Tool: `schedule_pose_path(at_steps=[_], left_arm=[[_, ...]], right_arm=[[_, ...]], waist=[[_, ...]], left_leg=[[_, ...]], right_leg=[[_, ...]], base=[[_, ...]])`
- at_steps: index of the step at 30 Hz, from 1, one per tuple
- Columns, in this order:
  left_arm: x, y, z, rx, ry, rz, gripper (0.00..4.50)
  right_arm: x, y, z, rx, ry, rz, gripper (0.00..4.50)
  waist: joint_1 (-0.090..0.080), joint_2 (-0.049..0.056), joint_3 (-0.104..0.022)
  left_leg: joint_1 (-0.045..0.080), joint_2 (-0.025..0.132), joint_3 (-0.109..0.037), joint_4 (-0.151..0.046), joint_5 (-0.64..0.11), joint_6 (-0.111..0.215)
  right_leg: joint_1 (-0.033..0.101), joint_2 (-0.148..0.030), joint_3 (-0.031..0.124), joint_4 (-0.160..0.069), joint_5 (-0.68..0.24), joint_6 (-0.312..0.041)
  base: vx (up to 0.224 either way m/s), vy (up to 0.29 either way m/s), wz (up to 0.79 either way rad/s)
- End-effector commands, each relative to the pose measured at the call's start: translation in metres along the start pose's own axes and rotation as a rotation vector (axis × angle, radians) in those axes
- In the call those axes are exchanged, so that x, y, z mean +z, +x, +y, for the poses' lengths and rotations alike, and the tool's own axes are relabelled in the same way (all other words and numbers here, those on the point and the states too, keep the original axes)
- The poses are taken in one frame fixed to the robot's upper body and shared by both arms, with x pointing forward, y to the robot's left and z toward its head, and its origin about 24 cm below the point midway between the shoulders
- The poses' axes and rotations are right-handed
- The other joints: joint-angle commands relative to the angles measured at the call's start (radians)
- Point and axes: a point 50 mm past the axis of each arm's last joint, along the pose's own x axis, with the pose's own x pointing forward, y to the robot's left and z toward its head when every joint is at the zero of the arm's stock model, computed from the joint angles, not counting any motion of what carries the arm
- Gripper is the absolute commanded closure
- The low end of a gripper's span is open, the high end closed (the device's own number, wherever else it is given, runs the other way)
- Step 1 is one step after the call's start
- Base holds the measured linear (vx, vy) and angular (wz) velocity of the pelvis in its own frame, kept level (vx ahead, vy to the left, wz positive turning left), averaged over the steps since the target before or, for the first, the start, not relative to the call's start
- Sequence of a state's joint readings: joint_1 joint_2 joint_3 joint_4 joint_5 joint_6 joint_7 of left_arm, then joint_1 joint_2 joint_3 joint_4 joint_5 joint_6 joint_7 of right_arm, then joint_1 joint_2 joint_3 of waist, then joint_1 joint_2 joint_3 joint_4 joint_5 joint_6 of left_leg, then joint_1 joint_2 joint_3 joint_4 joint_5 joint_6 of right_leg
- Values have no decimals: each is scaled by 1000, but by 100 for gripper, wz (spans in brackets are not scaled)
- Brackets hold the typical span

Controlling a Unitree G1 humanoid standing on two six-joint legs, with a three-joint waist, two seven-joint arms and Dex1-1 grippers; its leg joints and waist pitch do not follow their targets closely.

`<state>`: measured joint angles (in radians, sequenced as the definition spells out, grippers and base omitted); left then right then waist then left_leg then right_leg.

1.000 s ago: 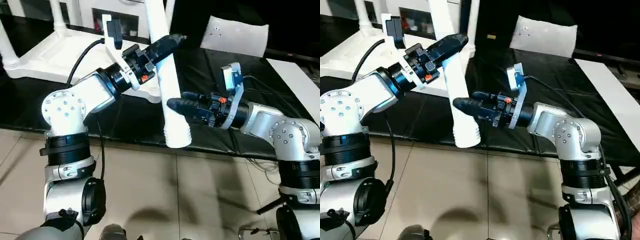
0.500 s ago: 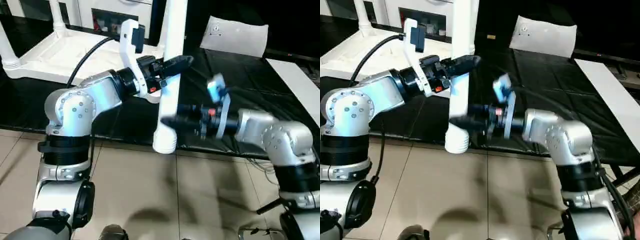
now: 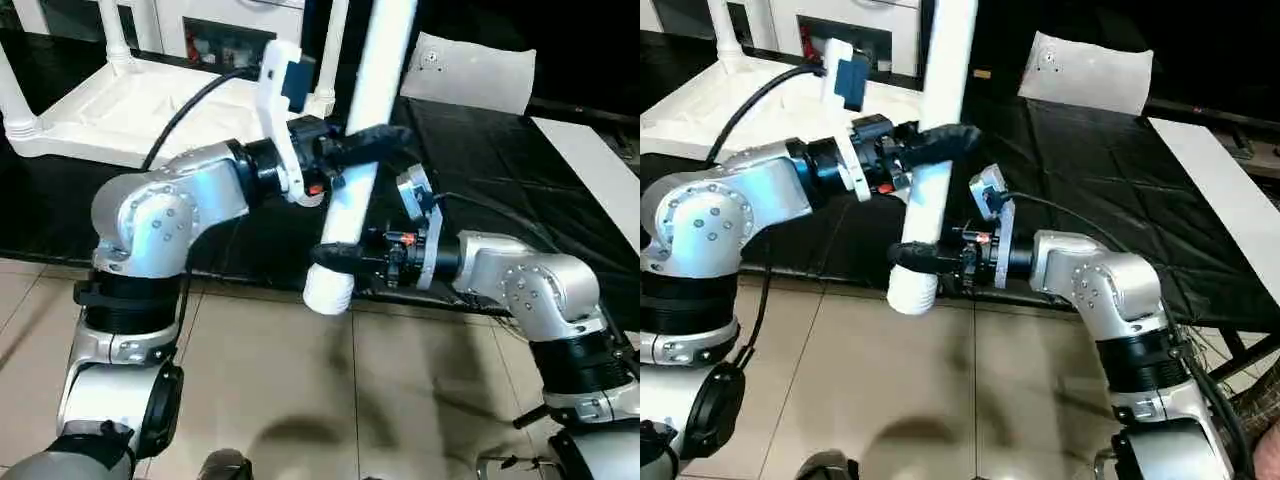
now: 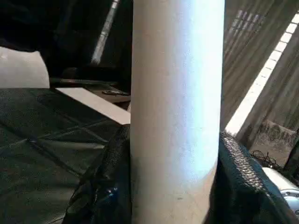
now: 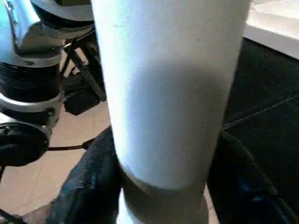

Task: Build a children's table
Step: Pick table leg

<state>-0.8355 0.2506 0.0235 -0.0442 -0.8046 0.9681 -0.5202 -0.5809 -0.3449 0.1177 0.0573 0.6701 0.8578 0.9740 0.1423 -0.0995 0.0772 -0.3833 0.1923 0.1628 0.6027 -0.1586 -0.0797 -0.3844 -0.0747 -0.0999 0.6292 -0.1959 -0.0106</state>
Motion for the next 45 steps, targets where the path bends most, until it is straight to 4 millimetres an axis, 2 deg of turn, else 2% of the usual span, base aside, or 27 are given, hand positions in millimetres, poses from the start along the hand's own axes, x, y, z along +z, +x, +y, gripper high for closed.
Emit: schedule_pose_path(at_steps=[1, 4, 11, 14, 17, 18, 20, 23, 24, 25, 28, 29, 33, 34, 35, 39, 40, 41, 42, 44, 45], left_arm=[[2, 4, -8, -50, 32, -1, 268], [1, 5, -10, -66, 38, 2, 268], [1, 5, -10, -68, 63, 13, 268], [2, 7, -14, -96, 101, 8, 268], [4, 9, -21, -133, 62, -20, 268], [6, 10, -28, -182, 52, -39, 233], [6, 11, -35, -228, 20, -52, 198], [6, 13, -42, -271, 1, -75, 188], [6, 13, -45, -290, -14, -94, 162], [6, 14, -48, -305, -25, -115, 162], [6, 16, -52, -323, -56, -143, 132], [5, 18, -53, -312, -55, -160, 121], [11, 19, -52, -276, -28, -253, 94], [12, 18, -52, -277, -30, -264, 86], [14, 17, -52, -282, -41, -294, 68], [23, 13, -52, -264, -90, -398, 46], [24, 13, -50, -249, -99, -414, 38], [25, 10, -46, -216, -113, -445, 34], [26, 9, -44, -197, -123, -465, 31], [26, 5, -37, -137, -126, -500, 31], [22, 0, -30, -66, -107, -513, 31]], right_arm=[[-2, -4, -3, -5, 8, -11, 242], [-5, -4, -3, 3, 10, -3, 254], [-10, -5, -4, -8, 1, 15, 258], [-11, -5, -4, -12, 3, 13, 259], [-13, -4, -4, -17, 7, 9, 259], [-14, -3, -5, -23, 7, 4, 259], [-15, -2, -6, -35, 10, -3, 259], [-16, -1, -7, -51, 15, -11, 259], [-17, -1, -8, -59, 20, -15, 259], [-18, 0, -10, -78, 18, -15, 259], [-20, 1, -12, -101, 18, -13, 259], [-21, 3, -13, -121, 17, -17, 259], [-19, 8, -16, -158, -5, -61, 259], [-19, 8, -16, -163, -6, -64, 259], [-19, 9, -17, -175, -12, -69, 259], [-17, 12, -19, -205, -6, -135, 259], [-16, 12, -19, -212, -9, -148, 259], [-14, 12, -19, -226, -12, -186, 259], [-12, 11, -20, -242, -9, -216, 259], [-10, 9, -20, -255, 2, -248, 259], [-9, 7, -19, -272, 2, -272, 259]], waist=[[-3, 7, -81], [-4, 10, -81], [-4, 10, -82], [-3, 10, -81], [-3, 12, -82], [-3, 10, -82], [-3, 12, -82], [-2, 12, -82], [-2, 11, -82], [-1, 16, -82], [-3, 12, -81], [-2, 15, -81], [-3, 14, -80], [-4, 16, -80], [-4, 16, -80], [-5, 16, -81], [-4, 15, -81], [-3, 16, -81], [-5, 14, -80], [-7, 15, -80], [-8, 20, -80]], left_leg=[[18, 44, -8, -72, -168, -62], [19, 45, -8, -72, -166, -64], [19, 44, -8, -72, -168, -62], [19, 44, -8, -73, -169, -61], [18, 45, -8, -72, -168, -63], [18, 44, -7, -71, -169, -62], [17, 44, -8, -70, -171, -62], [18, 45, -8, -70, -177, -60], [18, 46, -8, -70, -177, -58], [18, 44, -8, -71, -178, -58], [17, 44, -8, -71, -193, -60], [17, 44, -9, -72, -195, -61], [18, 45, -10, -75, -216, -65], [19, 45, -11, -75, -221, -67], [19, 45, -11, -75, -221, -68], [19, 48, -12, -75, -220, -74], [20, 46, -9, -74, -217, -73], [20, 45, -9, -73, -217, -72], [15, 45, -10, -76, -220, -67], [16, 44, -10, -75, -222, -65], [17, 45, -12, -76, -227, -67]], right_leg=[[47, -82, 60, -79, -236, -106], [46, -82, 60, -78, -229, -108], [47, -81, 60, -76, -211, -120], [47, -81, 60, -79, -222, -116], [49, -83, 60, -75, -210, -125], [48, -83, 60, -76, -210, -127], [48, -83, 60, -75, -205, -135], [48, -83, 59, -77, -212, -145], [48, -83, 59, -76, -207, -144], [49, -82, 59, -76, -207, -142], [49, -82, 59, -80, -230, -133], [48, -83, 59, -81, -237, -129], [46, -84, 59, -90, -279, -105], [45, -83, 59, -90, -281, -103], [45, -83, 59, -89, -279, -102], [46, -84, 59, -83, -239, -127], [44, -81, 60, -83, -220, -138], [45, -80, 60, -82, -217, -137], [48, -81, 60, -83, -224, -125], [48, -80, 60, -87, -245, -106], [48, -80, 60, -88, -254, -92]], base=[[0, 0, 0], [0, 0, 0], [0, 0, 0], [0, 0, 0], [0, 0, 0], [0, 0, 0], [0, 0, 0], [0, 0, 0], [0, 0, 0], [0, 0, 0], [0, 0, 0], [0, 0, 0], [0, 0, 0], [0, 0, 0], [0, 0, 0], [0, 0, 0], [0, 0, 0], [0, 0, 0], [0, 0, 0], [0, 0, 0], [0, 0, 0]])
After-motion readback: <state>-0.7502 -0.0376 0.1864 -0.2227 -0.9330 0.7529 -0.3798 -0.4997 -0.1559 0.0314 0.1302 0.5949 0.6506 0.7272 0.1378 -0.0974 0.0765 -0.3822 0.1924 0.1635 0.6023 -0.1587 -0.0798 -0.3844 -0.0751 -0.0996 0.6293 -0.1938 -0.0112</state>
